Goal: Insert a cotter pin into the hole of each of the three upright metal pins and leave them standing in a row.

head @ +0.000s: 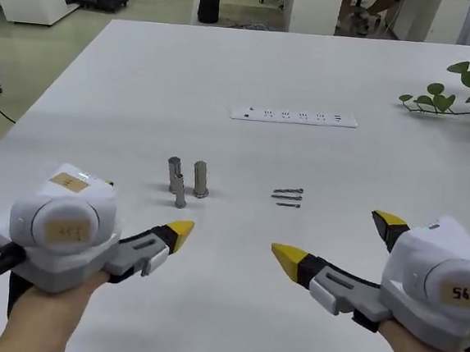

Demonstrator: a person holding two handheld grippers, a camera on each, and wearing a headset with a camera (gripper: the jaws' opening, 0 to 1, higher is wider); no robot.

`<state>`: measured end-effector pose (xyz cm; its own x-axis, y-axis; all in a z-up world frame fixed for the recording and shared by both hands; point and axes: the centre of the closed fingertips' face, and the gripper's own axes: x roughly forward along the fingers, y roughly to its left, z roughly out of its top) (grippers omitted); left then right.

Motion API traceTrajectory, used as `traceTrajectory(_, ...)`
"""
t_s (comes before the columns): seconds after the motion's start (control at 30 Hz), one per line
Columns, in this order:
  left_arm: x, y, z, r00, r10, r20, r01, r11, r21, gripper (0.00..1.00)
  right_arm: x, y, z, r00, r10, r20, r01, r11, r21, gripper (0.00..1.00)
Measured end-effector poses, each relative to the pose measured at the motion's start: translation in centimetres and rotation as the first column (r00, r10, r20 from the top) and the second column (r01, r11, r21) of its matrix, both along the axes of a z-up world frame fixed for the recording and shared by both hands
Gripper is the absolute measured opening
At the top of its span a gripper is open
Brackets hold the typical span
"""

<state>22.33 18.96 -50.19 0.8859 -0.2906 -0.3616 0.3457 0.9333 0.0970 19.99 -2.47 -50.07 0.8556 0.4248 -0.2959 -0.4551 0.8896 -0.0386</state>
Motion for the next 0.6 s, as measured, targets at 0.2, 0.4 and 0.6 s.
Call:
traceTrajectory(0.2, 1.3, -0.3, -0.7, 0.999, -0.038, -0.038, 0.035, 0.998, -0.053, 0.6, 0.0, -0.1, 0.0, 0.999, -0.001, -0.038, 0.002, 1.0, 0.012, 0.83)
traceTrajectory(0.4, 2.9, -0.3, -1.6, 0.997, -0.063, -0.04, 0.062, 0.998, -0.033, 0.53, -0.3, -0.1, -0.6, 0.996, 0.011, -0.084, -0.011, 1.0, 0.0, 0.78)
traceTrajectory(0.6, 4.7, -0.6, -2.7, 0.995, -0.093, -0.039, 0.093, 0.996, -0.003, 0.51, -0.5, -0.2, -0.9, 0.994, 0.01, -0.108, -0.01, 1.0, 0.0, 0.77)
